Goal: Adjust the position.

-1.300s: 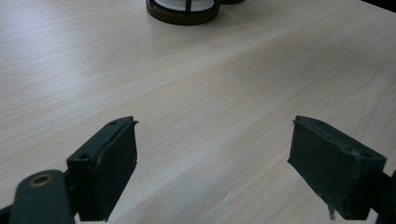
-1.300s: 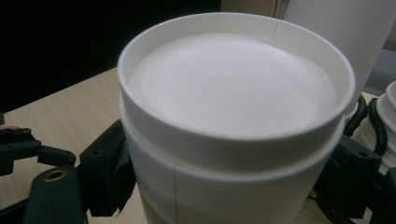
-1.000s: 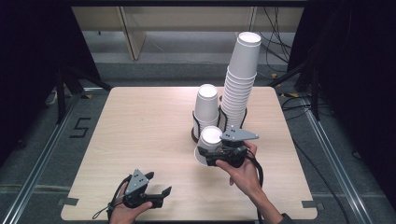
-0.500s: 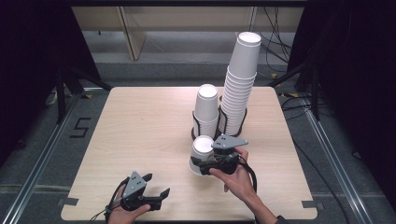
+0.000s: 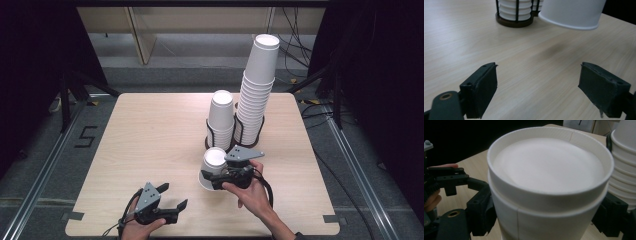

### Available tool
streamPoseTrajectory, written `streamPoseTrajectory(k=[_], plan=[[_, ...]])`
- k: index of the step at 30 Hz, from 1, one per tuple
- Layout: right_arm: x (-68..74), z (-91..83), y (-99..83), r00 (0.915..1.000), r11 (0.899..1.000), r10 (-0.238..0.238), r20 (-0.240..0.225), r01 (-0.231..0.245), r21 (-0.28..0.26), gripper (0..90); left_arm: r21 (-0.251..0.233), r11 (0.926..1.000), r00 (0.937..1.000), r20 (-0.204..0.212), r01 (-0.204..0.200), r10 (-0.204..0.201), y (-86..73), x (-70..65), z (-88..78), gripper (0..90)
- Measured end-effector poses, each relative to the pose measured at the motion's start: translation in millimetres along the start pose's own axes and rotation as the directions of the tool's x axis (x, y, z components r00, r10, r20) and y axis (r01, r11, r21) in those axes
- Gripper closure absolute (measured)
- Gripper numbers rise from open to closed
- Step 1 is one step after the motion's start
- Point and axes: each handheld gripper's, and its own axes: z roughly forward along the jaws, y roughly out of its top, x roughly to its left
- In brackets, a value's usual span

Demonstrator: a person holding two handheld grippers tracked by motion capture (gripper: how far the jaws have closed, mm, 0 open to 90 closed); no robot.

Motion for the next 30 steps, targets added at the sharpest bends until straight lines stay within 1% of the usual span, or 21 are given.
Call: streamPoseTrajectory(k=[1, 2, 3, 4, 6, 7, 8, 9, 10, 11, 13, 15, 18, 19, 21, 22, 25, 26, 27, 29, 30], plan=[[0.6, 0.9, 0.4, 0.9997, 1.000, 0.001, -0.023, -0.001, 0.002, 19.4, -0.019, 0.9997, 0.9999, 0.005, -0.014, 0.014, 0.8, -1.3, 2.2, 14.7], [0.6, 0.9, 0.4, 0.9997, 1.000, 0.001, -0.023, -0.001, 0.002, 19.4, -0.019, 0.9997, 0.9999, 0.005, -0.014, 0.014, 0.8, -1.3, 2.2, 14.7], [2.6, 1.6, 1.0, 0.9998, 1.000, -0.003, -0.020, 0.003, 0.002, 19.3, -0.040, 0.9989, 0.9996, 0.017, -0.023, 0.023, 3.1, -2.7, 5.4, 14.6], [2.8, 3.2, 1.1, 0.9994, 1.000, -0.011, -0.034, 0.011, -0.001, 19.4, -0.061, 0.9978, 0.9990, 0.033, -0.027, 0.030, 3.2, -2.4, 8.4, 14.6], [3.8, 3.9, 0.8, 0.9994, 1.000, -0.009, -0.033, 0.009, -0.008, 19.3, -0.058, 0.9976, 0.9987, 0.032, -0.038, 0.040, 3.7, -2.6, 9.3, 14.6], [6.2, 4.1, 0.4, 0.9990, 1.000, 0.022, -0.038, -0.022, -0.003, 19.4, -0.075, 0.9965, 0.9980, 0.047, -0.037, 0.041, 3.2, -2.8, 12.4, 14.6], [6.8, 5.8, 0.5, 0.9991, 1.000, -0.009, -0.041, 0.009, -0.004, 19.3, -0.075, 0.9963, 0.9973, 0.056, -0.043, 0.047, 3.2, -3.4, 14.9, 14.6], [7.3, 6.7, 0.5, 0.9985, 1.000, -0.013, -0.054, 0.013, -0.001, 19.4, -0.071, 0.9964, 0.9969, 0.060, -0.046, 0.051, 3.5, -4.2, 16.2, 14.6], [9.1, 7.0, 0.1, 0.9990, 1.000, -0.007, -0.045, 0.007, 0.000, 19.4, -0.085, 0.9951, 0.9955, 0.076, -0.050, 0.057, 3.1, -4.0, 18.5, 14.6], [9.1, 7.0, 0.1, 0.9990, 1.000, -0.007, -0.045, 0.007, 0.000, 19.4, -0.085, 0.9951, 0.9955, 0.076, -0.050, 0.057, 3.1, -4.0, 18.5, 14.6], [13.9, 9.6, -0.9, 0.9977, 1.000, 0.009, -0.068, -0.009, -0.004, 19.4, -0.088, 0.9943, 0.9941, 0.086, -0.059, 0.067, 3.3, -6.1, 21.0, 14.6], [16.1, 10.7, -0.8, 0.9967, 1.000, -0.013, -0.080, 0.013, 0.001, 19.4, -0.088, 0.9940, 0.9936, 0.086, -0.065, 0.072, 3.0, -6.9, 22.9, 14.6], [20.8, 12.5, -1.2, 0.9960, 1.000, -0.001, -0.090, 0.002, 0.012, 19.4, -0.104, 0.9925, 0.9918, 0.102, -0.066, 0.076, 2.7, -7.0, 25.6, 14.6], [22.1, 14.2, -1.5, 0.9954, 1.000, -0.015, -0.094, 0.016, 0.010, 19.4, -0.092, 0.9933, 0.9920, 0.098, -0.071, 0.080, 2.9, -7.7, 25.2, 14.6], [21.7, 14.9, -1.6, 0.9954, 1.000, -0.027, -0.092, 0.028, 0.009, 19.4, -0.094, 0.9929, 0.9914, 0.102, -0.073, 0.083, 2.4, -8.3, 26.5, 14.5], [23.8, 16.1, -2.4, 0.9949, 1.000, -0.007, -0.100, 0.008, 0.010, 19.4, -0.096, 0.9924, 0.9905, 0.107, -0.076, 0.087, 2.4, -8.4, 26.8, 14.5], [25.2, 20.1, -2.6, 0.9906, 1.000, -0.015, -0.136, 0.016, 0.010, 19.4, -0.119, 0.9901, 0.9891, 0.117, -0.075, 0.089, 2.6, -9.5, 28.2, 12.7], [28.1, 19.3, -3.2, 0.9919, 1.000, 0.017, -0.126, -0.014, 0.023, 19.5, -0.107, 0.9916, 0.9900, 0.112, -0.073, 0.085, 2.8, -9.8, 27.4, 11.5], [27.8, 21.1, -3.3, 0.9924, 1.000, -0.008, -0.123, 0.010, 0.011, 19.5, -0.118, 0.9906, 0.9897, 0.117, -0.069, 0.083, 2.5, -9.6, 28.7, 9.9], [28.1, 21.3, -3.4, 0.9914, 1.000, -0.007, -0.130, 0.009, 0.014, 19.5, -0.118, 0.9906, 0.9900, 0.115, -0.069, 0.082, 2.4, -9.6, 28.8, 6.9], [30.6, 23.2, -3.8, 0.9875, 1.000, 0.013, -0.157, -0.012, 0.010, 19.5, -0.119, 0.9905, 0.9901, 0.113, -0.070, 0.084, 2.5, -9.6, 29.0, 5.1]])
